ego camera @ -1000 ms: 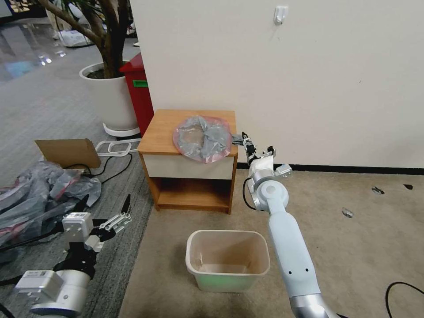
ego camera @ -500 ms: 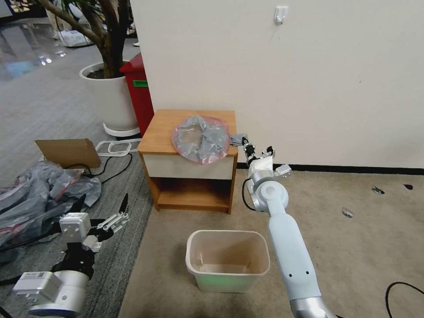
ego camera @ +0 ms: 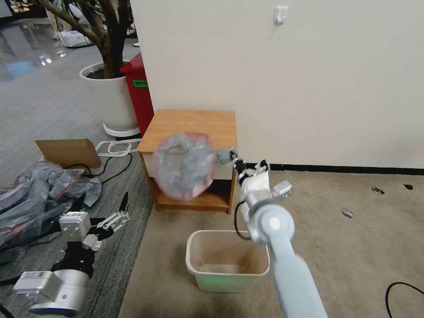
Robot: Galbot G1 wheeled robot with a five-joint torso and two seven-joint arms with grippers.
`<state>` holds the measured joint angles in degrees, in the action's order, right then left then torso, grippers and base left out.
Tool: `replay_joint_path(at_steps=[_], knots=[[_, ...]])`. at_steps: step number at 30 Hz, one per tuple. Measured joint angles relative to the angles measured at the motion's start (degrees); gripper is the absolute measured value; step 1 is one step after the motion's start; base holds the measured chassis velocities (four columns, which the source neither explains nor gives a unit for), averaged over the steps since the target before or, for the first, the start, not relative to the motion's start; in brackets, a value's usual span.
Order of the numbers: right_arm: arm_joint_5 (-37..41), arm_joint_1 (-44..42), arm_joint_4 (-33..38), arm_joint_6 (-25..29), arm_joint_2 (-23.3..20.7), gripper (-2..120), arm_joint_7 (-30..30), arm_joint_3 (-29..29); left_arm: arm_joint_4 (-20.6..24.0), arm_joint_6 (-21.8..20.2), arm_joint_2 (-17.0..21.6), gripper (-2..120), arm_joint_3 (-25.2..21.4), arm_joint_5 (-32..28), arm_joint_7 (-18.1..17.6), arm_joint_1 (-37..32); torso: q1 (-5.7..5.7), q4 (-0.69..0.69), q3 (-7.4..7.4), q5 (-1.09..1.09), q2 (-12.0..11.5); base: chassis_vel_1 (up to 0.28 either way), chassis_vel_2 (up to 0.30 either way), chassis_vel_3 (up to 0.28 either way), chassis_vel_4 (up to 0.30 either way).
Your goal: Pick up the garbage bag from the table and place it over the trash can.
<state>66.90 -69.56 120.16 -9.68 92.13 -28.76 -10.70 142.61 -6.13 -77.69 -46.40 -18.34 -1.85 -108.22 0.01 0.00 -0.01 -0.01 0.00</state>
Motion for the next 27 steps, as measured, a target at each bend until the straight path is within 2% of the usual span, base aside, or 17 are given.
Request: replay_joint_path(at_steps=[2, 8, 10, 21, 27], knots=[[-0.6, -0.9, 0.9, 0.1, 0.0, 0, -0.6, 0.6, 0.0, 0.0, 0.0, 100, 0.0, 0.0, 0.0, 0.1, -0.01, 0.00, 0.00, 0.00, 0.0, 0.000, 0.000, 0.000, 0.000], [-2.7, -9.1, 7.2, -1.0, -0.5, 0, -11.3, 4.3, -0.1, 0.0, 0.5, 100, 0.0, 0.0, 0.3, 0.5, 0.00, 0.01, 0.00, 0.01, 0.0, 0.000, 0.000, 0.000, 0.000], [-2.9, -10.3, 7.8, -1.0, -1.1, 0, -12.3, 4.5, -0.2, 0.1, 0.6, 100, 0.0, 0.0, 0.3, 0.5, -0.01, 0.01, 0.00, 0.01, 0.0, 0.000, 0.000, 0.000, 0.000], [-6.2, -18.4, 9.1, 0.9, -8.1, 0, -13.4, 4.4, -1.2, 0.2, 1.1, 100, 0.1, 0.0, 0.5, 1.1, -0.01, 0.00, 0.01, 0.01, 0.0, 0.000, 0.000, 0.000, 0.000], [-7.1, -21.1, 8.9, 2.1, -8.9, 0, -13.2, 4.9, -1.6, 0.4, 1.1, 100, 0.2, 0.0, 0.5, 1.3, -0.01, 0.00, 0.00, 0.01, 0.0, 0.000, 0.000, 0.000, 0.000]])
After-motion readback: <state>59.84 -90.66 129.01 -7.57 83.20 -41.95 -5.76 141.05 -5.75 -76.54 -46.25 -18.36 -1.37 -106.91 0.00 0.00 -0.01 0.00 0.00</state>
